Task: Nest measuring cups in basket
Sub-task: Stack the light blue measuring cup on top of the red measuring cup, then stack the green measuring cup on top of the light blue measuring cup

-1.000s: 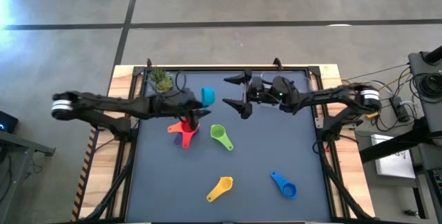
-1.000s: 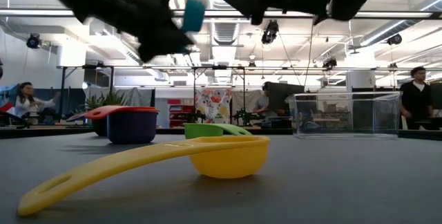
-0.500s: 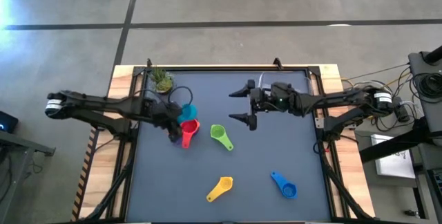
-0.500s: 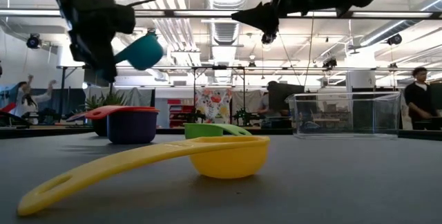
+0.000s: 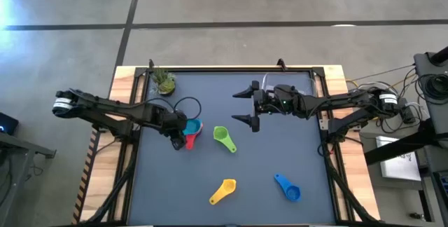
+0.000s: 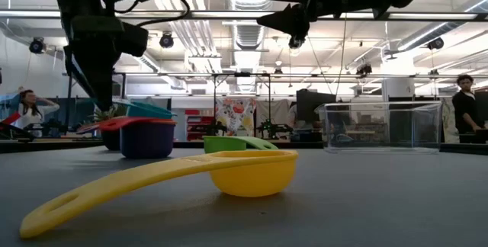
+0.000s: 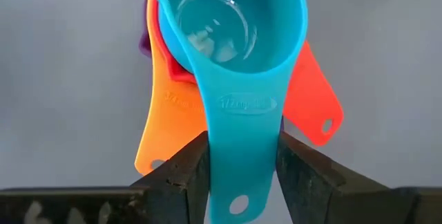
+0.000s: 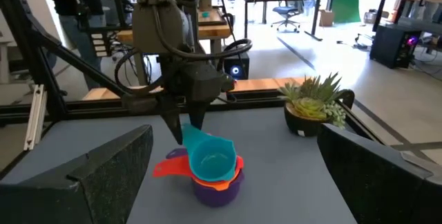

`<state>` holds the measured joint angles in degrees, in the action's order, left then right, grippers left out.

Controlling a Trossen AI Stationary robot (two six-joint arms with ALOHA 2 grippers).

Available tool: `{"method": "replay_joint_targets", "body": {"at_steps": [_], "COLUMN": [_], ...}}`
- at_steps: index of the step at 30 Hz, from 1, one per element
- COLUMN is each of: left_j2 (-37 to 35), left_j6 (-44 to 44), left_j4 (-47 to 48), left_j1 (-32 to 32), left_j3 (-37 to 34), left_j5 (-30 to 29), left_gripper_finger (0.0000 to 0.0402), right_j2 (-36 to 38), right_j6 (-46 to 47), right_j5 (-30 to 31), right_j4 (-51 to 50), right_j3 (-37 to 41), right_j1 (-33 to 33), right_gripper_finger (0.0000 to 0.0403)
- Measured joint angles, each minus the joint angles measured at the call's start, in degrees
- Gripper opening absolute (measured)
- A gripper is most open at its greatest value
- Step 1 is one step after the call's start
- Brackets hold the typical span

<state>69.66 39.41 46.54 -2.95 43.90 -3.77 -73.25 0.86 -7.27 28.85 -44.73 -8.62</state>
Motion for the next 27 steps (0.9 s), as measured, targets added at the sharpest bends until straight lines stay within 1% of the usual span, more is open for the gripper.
{"method": "replay_joint_targets", "body": {"at_steps": [3, 6, 13, 15, 21, 27], "left_j2": [0.36, 0.33, -0.19, -0.66, -4.32, -10.95], "left_j6": [0.00, 0.11, 0.04, -0.75, -1.34, -1.41], "left_j4": [-0.46, -0.69, -1.05, -1.03, -0.22, 0.17], "left_j1": [0.01, -0.12, -0.27, -0.27, -0.27, -0.29], "left_j3": [0.13, 0.15, 0.20, 0.20, 0.21, 0.22], "left_j5": [0.00, 0.40, 5.13, 5.37, 5.06, 1.38], "left_gripper_finger": [0.0127, 0.0135, 0.0159, 0.0164, 0.0169, 0.0169], "right_j2": [0.00, 0.00, 0.48, 1.26, 5.92, 12.87], "right_j6": [-0.01, -0.02, -1.93, -2.27, -3.46, -3.43], "right_j5": [0.00, 0.00, 1.07, 1.44, 1.50, 4.45], "right_j4": [-0.41, -0.76, -2.31, -2.61, -7.08, -15.36], "right_j3": [0.00, 0.00, 0.01, 0.02, 0.02, 0.02], "right_j1": [0.00, 0.00, 0.01, 0.00, 0.00, 0.13], "right_gripper_finger": [0.0398, 0.0398, 0.0398, 0.0398, 0.0398, 0.0398]}}
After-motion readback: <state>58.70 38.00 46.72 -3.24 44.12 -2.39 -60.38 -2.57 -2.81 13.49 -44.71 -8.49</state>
